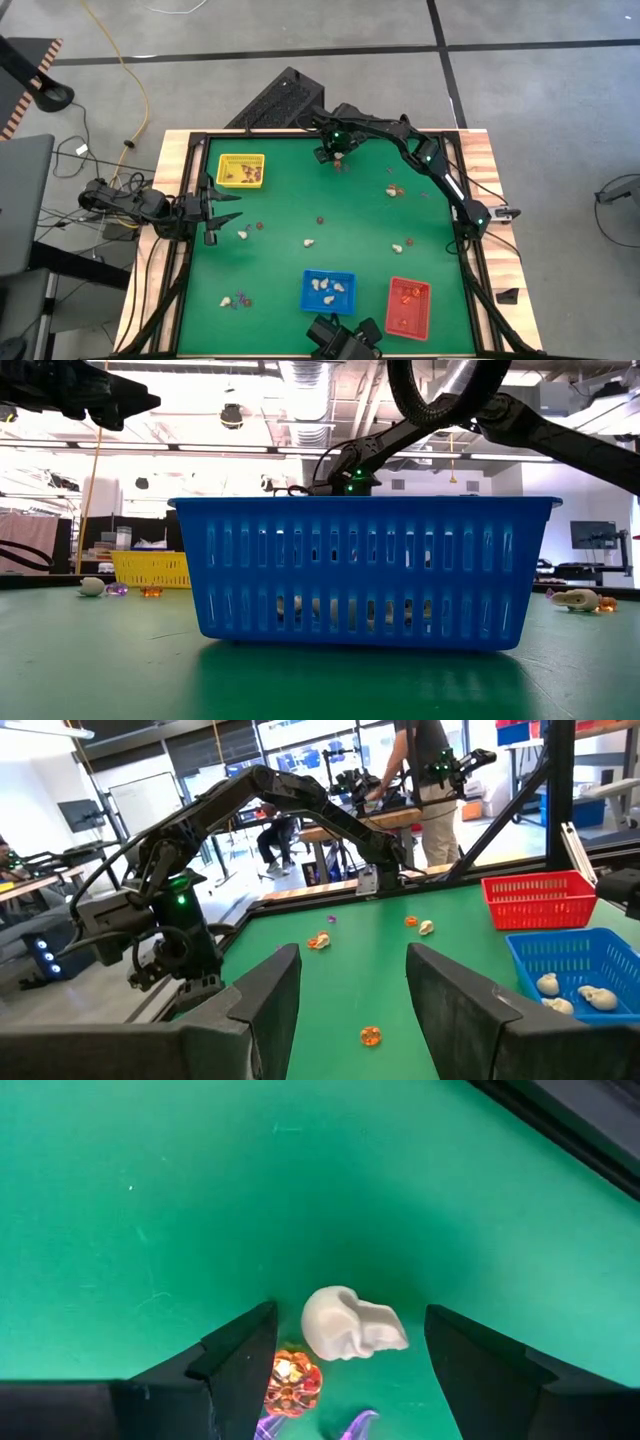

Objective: Sort Halloween decoration
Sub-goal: Put the white skull toy into the blue basket

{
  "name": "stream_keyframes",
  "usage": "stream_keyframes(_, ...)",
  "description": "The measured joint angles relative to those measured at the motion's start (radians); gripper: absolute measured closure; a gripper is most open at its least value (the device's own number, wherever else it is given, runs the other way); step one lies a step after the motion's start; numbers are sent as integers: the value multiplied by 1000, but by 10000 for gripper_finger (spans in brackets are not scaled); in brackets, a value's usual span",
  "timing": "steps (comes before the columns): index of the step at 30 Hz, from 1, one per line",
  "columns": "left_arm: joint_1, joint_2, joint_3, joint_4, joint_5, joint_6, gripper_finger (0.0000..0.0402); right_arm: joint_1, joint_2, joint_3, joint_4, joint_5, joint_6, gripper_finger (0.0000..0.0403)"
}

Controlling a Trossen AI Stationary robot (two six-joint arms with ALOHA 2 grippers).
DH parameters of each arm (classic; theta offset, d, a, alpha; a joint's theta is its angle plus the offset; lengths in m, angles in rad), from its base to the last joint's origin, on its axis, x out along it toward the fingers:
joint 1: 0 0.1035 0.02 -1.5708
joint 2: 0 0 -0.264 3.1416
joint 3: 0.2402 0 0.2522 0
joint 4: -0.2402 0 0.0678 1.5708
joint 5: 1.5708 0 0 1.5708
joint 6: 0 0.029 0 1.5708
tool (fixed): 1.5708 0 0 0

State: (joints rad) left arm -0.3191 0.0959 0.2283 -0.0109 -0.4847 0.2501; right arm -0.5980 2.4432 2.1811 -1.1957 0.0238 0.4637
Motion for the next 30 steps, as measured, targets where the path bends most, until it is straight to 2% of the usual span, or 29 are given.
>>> stream_keyframes(16,0,0,0,-1,-2,0,228,0,0,0,0,0,-1,123)
stream_keyframes(30,0,0,0,-6,-8,5,228,2,-7,0,-16,-2,-24,230)
